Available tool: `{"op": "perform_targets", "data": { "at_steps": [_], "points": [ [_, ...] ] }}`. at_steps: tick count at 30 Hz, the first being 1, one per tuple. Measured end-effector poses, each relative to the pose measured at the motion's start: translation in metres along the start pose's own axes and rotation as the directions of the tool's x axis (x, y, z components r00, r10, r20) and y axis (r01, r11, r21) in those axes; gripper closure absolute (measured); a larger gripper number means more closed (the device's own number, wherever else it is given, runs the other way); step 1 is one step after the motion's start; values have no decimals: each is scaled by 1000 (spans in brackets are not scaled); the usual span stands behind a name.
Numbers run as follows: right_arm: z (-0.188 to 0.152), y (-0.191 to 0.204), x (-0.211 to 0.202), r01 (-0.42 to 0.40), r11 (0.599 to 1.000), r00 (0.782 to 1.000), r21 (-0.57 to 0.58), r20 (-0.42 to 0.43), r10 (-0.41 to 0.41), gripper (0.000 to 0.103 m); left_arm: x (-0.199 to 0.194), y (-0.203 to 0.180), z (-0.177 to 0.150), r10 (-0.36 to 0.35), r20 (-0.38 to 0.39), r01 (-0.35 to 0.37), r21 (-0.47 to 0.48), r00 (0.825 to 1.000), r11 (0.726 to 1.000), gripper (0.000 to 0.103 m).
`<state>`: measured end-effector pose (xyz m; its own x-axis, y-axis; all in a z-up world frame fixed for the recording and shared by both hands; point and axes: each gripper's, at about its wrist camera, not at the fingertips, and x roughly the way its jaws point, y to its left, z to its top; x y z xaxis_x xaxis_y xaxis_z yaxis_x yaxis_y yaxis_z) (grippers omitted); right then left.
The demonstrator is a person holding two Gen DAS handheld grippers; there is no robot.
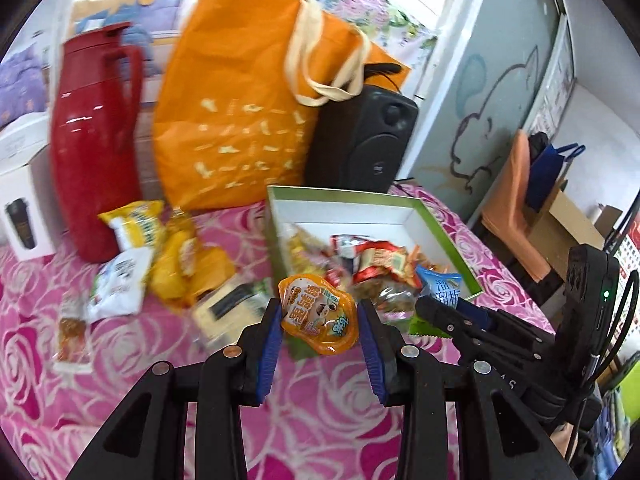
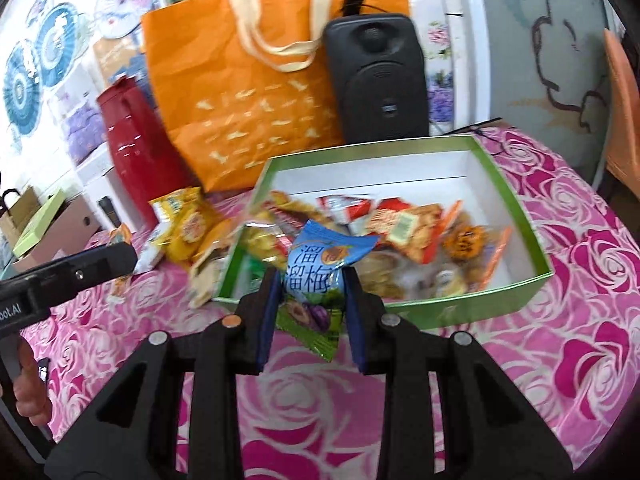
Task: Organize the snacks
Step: 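Carry both snacks into the green box and open both tools to release them, then move both open tools back toward the clear bean bag and white snack bag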
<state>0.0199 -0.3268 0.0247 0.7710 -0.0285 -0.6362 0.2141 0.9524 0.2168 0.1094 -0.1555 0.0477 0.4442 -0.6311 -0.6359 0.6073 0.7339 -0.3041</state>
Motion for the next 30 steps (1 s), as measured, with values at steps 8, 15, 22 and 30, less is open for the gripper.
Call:
{"op": "perform_targets", "data": {
  "at_steps": [8, 15, 22, 30],
  "points": [
    [11, -37, 19, 37, 999, 999, 18, 1, -37, 70, 54, -26, 21, -27, -49, 29, 41, 998, 999, 65],
    [10, -45, 50, 59, 998, 997, -4, -52, -59, 32, 74, -19, 21, 26, -42, -24, 33, 999, 999, 19],
    [3, -45, 52, 76, 997, 996, -17, -38, -77, 1, 72, -4, 19, 105, -28, -105, 4, 994, 994, 11],
    [5, -36, 42, 62, 998, 997, -1, -45, -62, 1, 52, 7, 13, 126, -15, -127, -35, 992, 991, 11]
  ]
}}
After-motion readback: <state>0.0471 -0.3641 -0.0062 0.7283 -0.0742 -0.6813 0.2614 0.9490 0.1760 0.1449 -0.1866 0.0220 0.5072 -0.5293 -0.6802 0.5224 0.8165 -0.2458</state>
